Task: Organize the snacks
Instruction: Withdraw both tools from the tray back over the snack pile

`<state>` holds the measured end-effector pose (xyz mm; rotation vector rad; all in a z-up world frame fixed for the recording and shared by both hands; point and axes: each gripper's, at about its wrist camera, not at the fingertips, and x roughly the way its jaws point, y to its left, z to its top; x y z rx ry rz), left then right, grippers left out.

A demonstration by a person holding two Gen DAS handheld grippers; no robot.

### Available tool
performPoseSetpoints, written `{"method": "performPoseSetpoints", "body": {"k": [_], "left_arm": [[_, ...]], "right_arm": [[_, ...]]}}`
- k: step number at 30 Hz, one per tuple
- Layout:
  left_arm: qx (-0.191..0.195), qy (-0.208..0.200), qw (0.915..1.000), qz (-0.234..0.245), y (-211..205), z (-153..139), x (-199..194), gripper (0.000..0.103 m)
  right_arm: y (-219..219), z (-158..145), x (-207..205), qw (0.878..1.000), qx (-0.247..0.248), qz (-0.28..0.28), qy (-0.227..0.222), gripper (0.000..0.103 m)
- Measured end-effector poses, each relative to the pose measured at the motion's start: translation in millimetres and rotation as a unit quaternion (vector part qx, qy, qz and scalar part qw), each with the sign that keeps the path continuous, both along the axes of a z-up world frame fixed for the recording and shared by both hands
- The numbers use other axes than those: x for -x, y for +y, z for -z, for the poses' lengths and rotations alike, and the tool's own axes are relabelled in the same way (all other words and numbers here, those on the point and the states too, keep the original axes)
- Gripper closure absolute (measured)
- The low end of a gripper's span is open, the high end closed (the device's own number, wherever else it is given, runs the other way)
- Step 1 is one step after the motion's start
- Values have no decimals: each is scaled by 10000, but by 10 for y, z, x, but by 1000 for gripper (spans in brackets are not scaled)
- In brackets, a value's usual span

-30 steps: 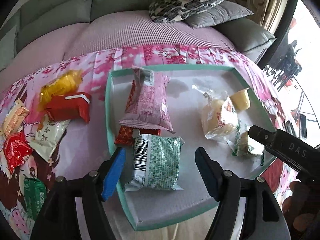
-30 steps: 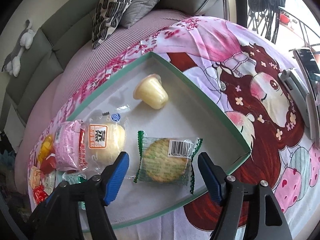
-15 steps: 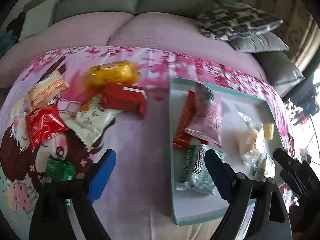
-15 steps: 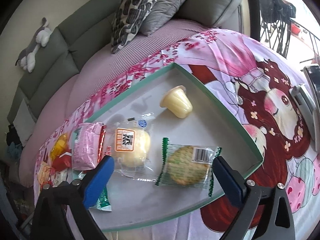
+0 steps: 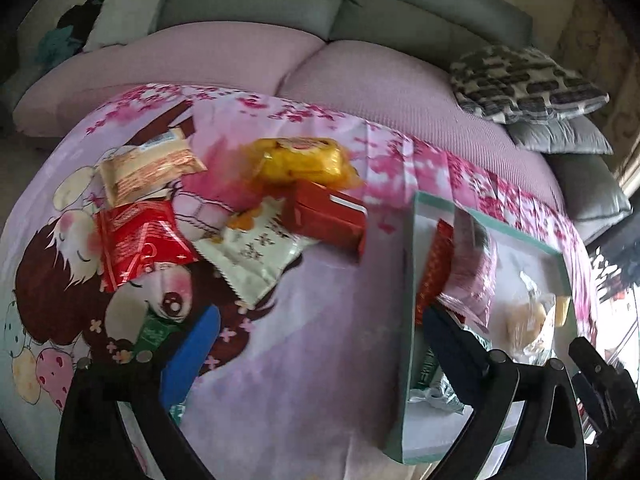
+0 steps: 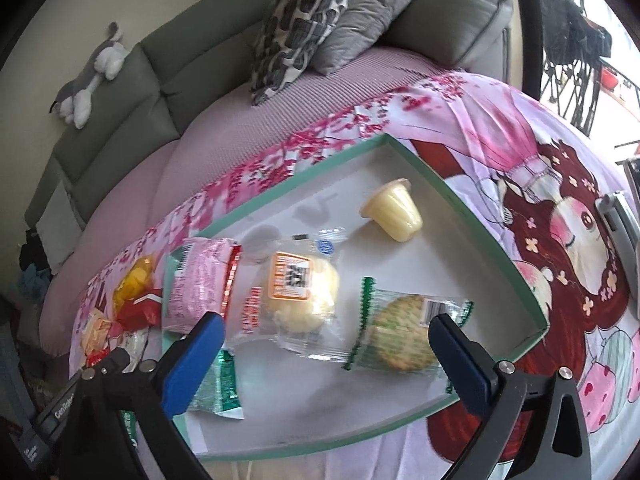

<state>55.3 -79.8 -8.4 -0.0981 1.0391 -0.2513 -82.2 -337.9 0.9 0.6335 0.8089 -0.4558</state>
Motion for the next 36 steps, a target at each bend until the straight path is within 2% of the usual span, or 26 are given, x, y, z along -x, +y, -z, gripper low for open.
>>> {"method": "performPoseSetpoints", "body": {"k": [10, 13, 16, 24, 31, 36], "left_arm": [[87, 100, 9963, -852, 667, -92, -149, 2], [27, 30, 9928, -1200, 924, -136, -179, 2], [-196, -135, 9886, -1485, 1100, -185, -181, 2], [-719, -133, 9868, -1448, 1332, -153, -255, 2], [-621, 40, 9892, -1328, 1404, -89, -263, 2], [-819, 152, 9884, -1272, 1454, -30, -281, 2]], "right_arm": [[376, -191, -156, 9974, 201, -544, -428, 0], [549, -237, -224, 9955, 359, -773, -417, 0], [709, -237, -295, 9932, 381, -1031, -394, 0], [1133, -177, -459, 9845, 460, -1680, -228, 0], [1409, -103, -556, 9792, 381, -1985, -168, 0], [1583, -5, -632, 9760, 174, -2172, -72, 0]]}}
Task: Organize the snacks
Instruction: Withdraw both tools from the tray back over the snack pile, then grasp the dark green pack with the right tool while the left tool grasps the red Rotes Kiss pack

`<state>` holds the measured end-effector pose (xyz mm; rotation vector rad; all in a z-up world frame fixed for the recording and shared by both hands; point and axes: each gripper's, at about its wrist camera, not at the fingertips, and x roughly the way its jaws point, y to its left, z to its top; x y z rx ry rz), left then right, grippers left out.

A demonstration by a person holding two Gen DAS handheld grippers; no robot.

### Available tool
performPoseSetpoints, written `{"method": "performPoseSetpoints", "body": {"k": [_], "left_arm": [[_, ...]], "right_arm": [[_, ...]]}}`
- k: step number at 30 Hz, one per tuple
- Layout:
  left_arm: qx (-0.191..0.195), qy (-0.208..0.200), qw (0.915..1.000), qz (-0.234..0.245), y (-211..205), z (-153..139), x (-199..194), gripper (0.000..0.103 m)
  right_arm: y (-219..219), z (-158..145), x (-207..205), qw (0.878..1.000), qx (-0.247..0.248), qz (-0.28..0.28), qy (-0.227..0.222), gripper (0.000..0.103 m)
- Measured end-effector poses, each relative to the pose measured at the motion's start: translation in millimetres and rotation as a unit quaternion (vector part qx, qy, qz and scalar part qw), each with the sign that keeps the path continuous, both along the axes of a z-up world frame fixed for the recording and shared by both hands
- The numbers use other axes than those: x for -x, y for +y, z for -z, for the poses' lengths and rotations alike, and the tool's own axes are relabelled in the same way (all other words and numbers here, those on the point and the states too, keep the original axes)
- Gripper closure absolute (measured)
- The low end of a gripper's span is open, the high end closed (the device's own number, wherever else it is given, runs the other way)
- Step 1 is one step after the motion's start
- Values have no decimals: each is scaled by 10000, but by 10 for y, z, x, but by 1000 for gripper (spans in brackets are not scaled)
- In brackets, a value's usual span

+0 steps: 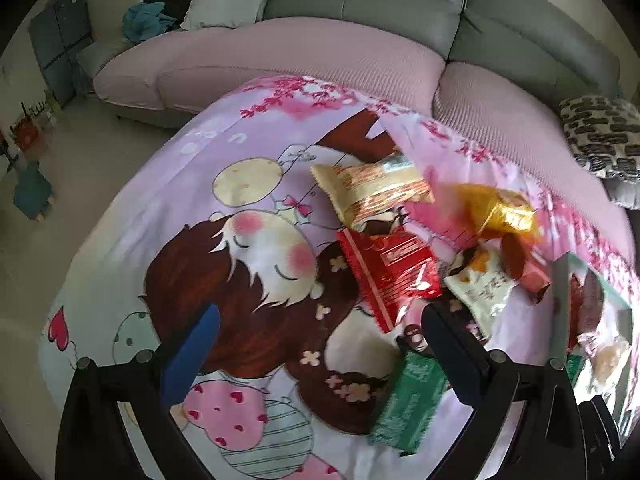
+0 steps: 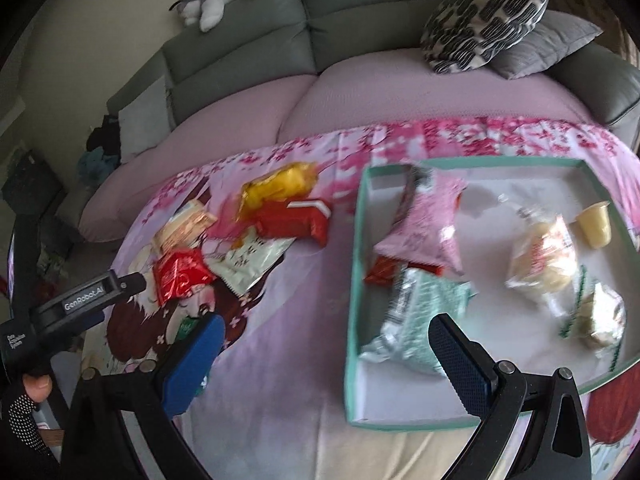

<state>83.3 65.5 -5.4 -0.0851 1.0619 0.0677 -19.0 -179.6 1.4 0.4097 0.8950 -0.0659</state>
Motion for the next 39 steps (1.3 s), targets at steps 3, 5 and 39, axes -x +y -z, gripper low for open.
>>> {"method": "performPoseSetpoints", "body": {"k": [3, 5, 39], "left_arm": [[-33, 92, 9999, 93, 15, 43, -18, 2], [-194, 141, 9996, 171, -2, 69, -22, 2], [-400, 567, 9954, -660, 588, 298, -85, 2]], "right_arm": [[81, 59, -48, 9998, -164, -104, 64, 0], [160, 93, -79, 9997, -110, -168, 123, 0], [1409, 602, -630, 9871, 754, -1177, 775, 0]]}}
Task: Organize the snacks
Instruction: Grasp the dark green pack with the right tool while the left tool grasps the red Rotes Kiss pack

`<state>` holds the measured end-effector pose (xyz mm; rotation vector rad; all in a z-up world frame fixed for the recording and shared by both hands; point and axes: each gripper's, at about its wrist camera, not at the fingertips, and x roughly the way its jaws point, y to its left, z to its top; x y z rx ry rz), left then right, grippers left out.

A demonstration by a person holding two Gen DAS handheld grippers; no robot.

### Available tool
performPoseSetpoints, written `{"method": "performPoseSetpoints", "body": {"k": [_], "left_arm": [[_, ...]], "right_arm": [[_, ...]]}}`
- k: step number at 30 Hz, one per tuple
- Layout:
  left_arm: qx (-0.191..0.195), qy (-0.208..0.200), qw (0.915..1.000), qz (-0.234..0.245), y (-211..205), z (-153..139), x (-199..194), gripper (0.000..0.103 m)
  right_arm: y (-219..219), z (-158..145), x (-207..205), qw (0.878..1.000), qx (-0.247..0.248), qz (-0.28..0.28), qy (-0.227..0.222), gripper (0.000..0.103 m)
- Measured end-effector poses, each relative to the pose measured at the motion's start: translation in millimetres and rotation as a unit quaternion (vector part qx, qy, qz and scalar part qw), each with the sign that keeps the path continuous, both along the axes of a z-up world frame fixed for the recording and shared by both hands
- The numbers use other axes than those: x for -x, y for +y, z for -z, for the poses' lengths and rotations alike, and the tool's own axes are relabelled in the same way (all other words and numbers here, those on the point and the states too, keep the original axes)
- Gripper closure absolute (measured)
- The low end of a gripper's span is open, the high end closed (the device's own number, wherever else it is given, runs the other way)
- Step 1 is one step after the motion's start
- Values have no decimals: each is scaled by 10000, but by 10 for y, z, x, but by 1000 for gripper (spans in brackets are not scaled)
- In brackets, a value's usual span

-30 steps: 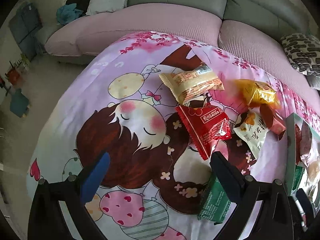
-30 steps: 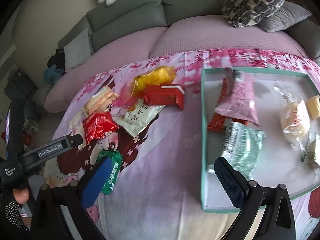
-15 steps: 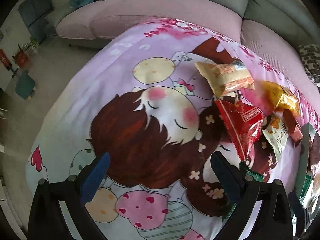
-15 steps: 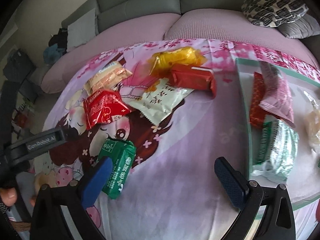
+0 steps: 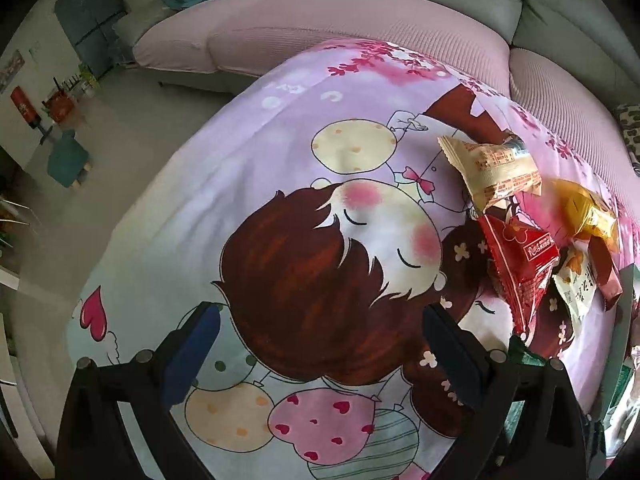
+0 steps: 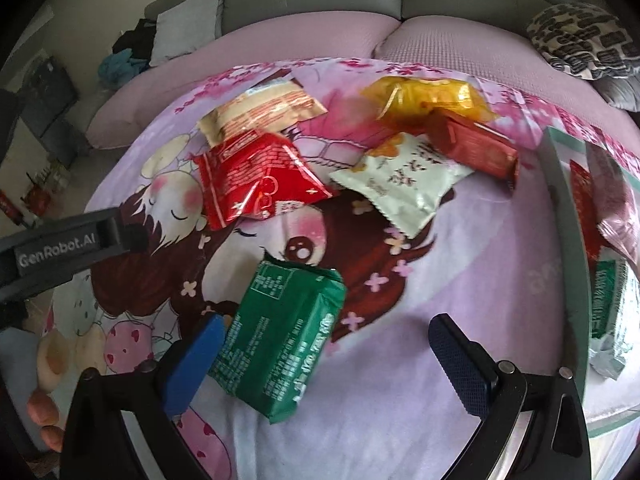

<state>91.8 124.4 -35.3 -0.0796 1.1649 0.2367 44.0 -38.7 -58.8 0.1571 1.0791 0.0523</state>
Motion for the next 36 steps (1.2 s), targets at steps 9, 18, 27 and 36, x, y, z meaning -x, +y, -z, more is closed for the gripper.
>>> {"method": "performPoseSetpoints", "body": {"k": [9, 18, 27, 36], "left_arm": [[149, -18, 9998, 87, -67, -45, -12, 2], [666, 55, 9978, -34, -54, -40, -14, 3], [1014, -85, 9948, -5, -55, -84, -35, 3], [1735, -391, 9840, -20, -136, -95, -101, 2]], "right_arm": [[-7, 60, -9, 9995, 302, 84, 15, 0], [-315, 44, -26, 9984, 279, 480, -46, 1], [-314, 27, -54, 9973, 474, 541, -118, 23], [-497, -15, -6, 9967, 363, 717, -77, 47]]}}
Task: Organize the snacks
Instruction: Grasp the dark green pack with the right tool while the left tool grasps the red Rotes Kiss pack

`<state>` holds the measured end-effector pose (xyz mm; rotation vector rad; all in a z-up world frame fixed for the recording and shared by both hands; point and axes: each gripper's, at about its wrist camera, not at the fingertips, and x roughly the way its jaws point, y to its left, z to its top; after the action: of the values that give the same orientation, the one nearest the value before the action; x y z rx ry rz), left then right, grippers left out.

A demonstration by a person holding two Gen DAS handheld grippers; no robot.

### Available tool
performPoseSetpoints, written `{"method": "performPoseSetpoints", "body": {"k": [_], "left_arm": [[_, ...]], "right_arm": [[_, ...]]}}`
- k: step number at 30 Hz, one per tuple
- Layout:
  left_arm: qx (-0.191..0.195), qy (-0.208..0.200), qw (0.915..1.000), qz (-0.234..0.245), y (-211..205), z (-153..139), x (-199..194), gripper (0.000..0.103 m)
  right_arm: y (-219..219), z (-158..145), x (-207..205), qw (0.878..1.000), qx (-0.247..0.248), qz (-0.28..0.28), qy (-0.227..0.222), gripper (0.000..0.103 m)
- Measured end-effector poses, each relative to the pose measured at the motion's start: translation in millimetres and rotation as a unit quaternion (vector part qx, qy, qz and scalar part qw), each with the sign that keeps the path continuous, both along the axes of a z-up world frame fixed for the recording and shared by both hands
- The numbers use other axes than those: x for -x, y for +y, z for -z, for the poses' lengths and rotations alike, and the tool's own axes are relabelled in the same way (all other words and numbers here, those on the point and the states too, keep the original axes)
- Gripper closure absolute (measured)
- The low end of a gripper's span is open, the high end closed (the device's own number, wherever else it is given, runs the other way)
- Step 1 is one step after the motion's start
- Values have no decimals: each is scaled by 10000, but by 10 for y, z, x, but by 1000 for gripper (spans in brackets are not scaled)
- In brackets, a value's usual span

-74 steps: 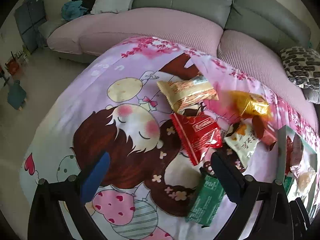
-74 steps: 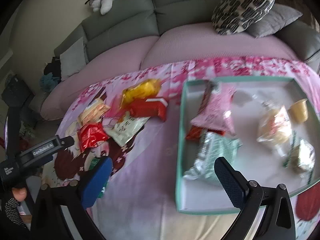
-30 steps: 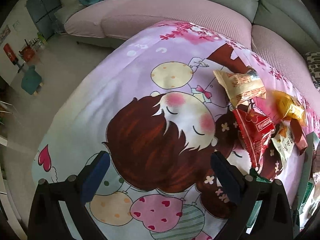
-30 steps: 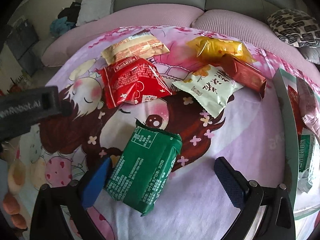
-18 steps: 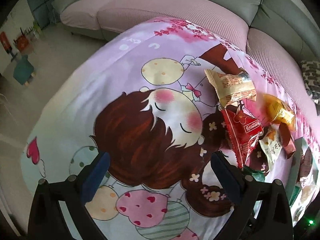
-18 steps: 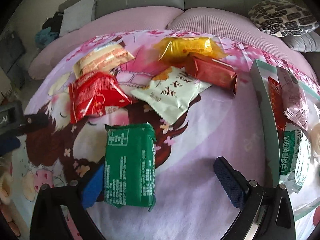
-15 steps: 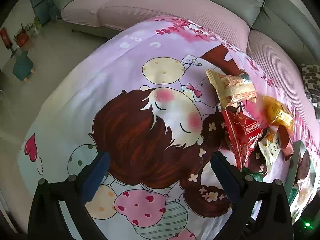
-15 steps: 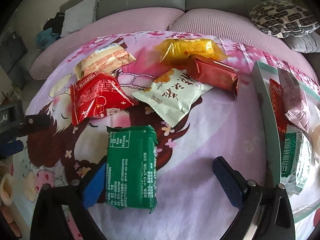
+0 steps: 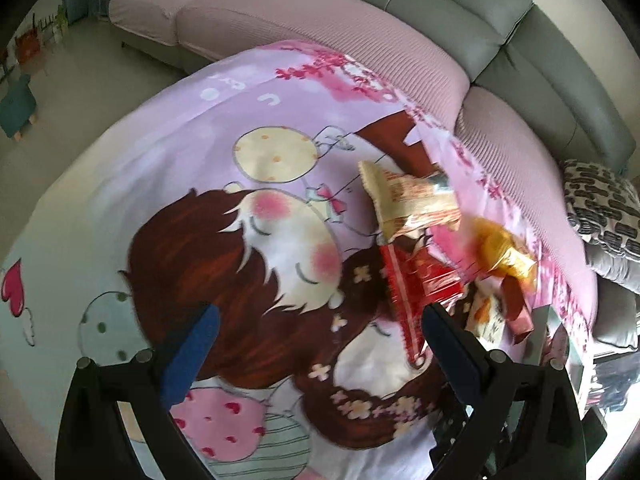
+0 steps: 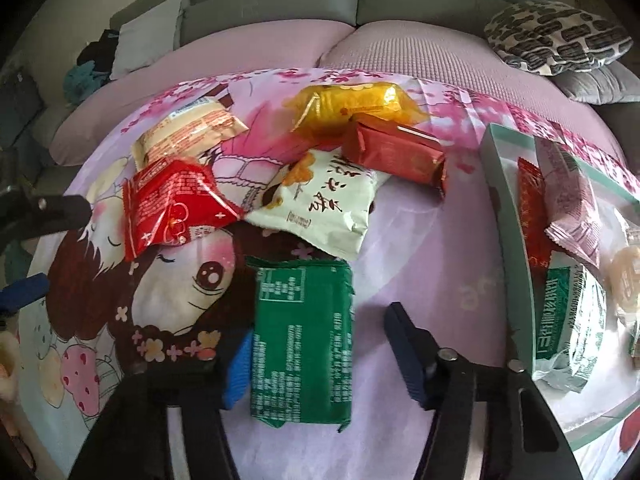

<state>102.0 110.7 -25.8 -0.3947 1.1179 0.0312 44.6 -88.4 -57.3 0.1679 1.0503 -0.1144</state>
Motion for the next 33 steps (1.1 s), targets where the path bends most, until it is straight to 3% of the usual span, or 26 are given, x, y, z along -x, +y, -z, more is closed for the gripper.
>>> {"method": "performPoseSetpoints", "body": {"k": [4, 10, 15, 19, 21, 22, 27, 29, 33], "left_arm": [[-6, -211, 9997, 76, -99, -41, -31, 2], [290, -522, 9981, 127, -211, -57, -122, 2], [50, -365, 9985, 415, -429, 21, -237, 2], [102, -286, 9987, 399, -495, 134, -291, 3], [90, -169, 9990, 414, -516, 203, -310, 9], [97, -141, 9990, 411, -523, 228, -320, 18], [422, -131, 9979, 468, -550, 288, -341, 34], [639, -90, 9967, 500, -557, 309, -345, 47], [709, -103, 9963, 473, -545, 299, -339, 48]], "right_arm": [[-84, -4, 14, 10000, -60, 34, 28, 57], [-183, -12, 75, 9999, -76, 71, 136, 60], [-221, -30, 128, 9997, -19, -3, 230, 61], [-291, -48, 154, 9995, -139, 20, 274, 61], [-335, -59, 165, 9993, -211, 70, 288, 61], [-359, -59, 174, 9992, -251, 89, 301, 61], [-400, -64, 194, 9987, -379, 123, 326, 61], [-400, -61, 195, 9986, -392, 120, 331, 61], [-413, -68, 197, 9984, -428, 123, 337, 61]]}}
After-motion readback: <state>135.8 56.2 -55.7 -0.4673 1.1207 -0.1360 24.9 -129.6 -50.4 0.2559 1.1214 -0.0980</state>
